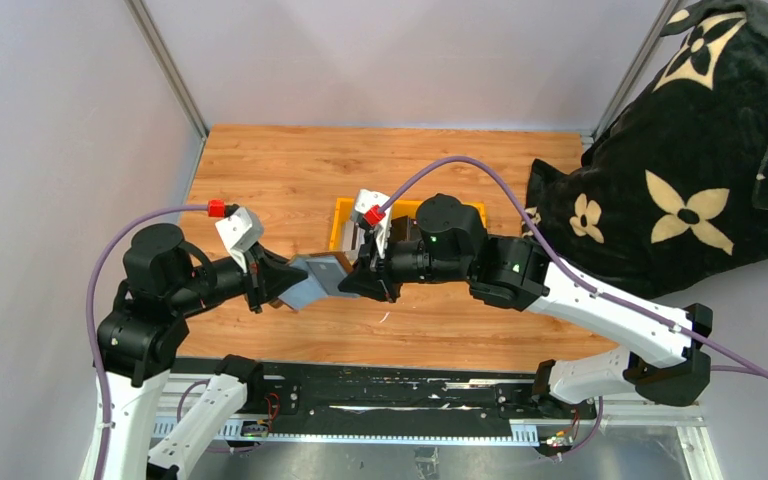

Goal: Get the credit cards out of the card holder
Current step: Remove the credit card from the card holder.

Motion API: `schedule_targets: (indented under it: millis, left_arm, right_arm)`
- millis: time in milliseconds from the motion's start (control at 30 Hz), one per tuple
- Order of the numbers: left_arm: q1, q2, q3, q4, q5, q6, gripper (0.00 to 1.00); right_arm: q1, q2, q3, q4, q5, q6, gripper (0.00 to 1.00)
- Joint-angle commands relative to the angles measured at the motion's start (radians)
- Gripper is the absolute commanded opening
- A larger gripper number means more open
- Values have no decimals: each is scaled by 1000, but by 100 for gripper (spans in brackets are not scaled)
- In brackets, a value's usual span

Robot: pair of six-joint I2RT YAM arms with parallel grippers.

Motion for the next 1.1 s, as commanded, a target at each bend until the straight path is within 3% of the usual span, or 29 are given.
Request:
schedule_targets:
  millis: [0, 267, 1067]
  left_arm:
    - [5, -26, 6, 8, 30, 60, 0]
    - [5, -14, 54, 6, 118, 76, 0]
    - [5, -1, 96, -12, 145, 74, 0]
  right_arm:
    - [34, -28, 19, 45, 9, 5, 19]
    - [33, -50, 8, 42, -64, 4, 29]
    - [33, -71, -7, 22, -150, -26, 28]
